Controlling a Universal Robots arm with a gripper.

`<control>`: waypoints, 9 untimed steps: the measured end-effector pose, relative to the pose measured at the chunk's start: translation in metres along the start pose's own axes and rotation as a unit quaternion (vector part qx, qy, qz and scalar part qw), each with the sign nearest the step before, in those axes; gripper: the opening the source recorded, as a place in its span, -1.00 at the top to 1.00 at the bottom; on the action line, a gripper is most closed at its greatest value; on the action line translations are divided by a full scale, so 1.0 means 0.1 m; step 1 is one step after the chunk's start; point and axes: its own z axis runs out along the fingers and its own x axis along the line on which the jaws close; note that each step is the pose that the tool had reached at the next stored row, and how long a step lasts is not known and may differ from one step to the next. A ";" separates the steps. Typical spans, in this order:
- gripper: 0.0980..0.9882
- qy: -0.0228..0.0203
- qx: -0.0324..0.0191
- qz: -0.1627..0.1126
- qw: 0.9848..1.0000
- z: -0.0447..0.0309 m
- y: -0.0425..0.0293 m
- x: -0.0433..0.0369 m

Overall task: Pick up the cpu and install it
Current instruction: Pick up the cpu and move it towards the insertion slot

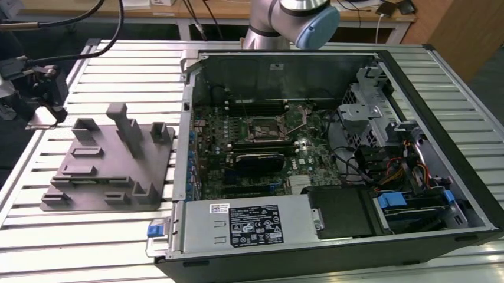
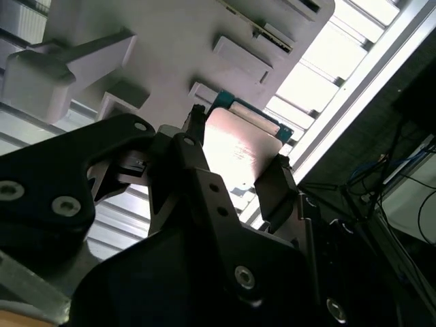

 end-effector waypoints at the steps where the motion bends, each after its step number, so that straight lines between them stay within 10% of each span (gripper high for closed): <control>1: 0.00 0.000 0.000 0.000 1.000 -0.023 0.001 0.000; 9: 0.00 0.000 0.000 0.000 1.000 -0.192 0.008 -0.004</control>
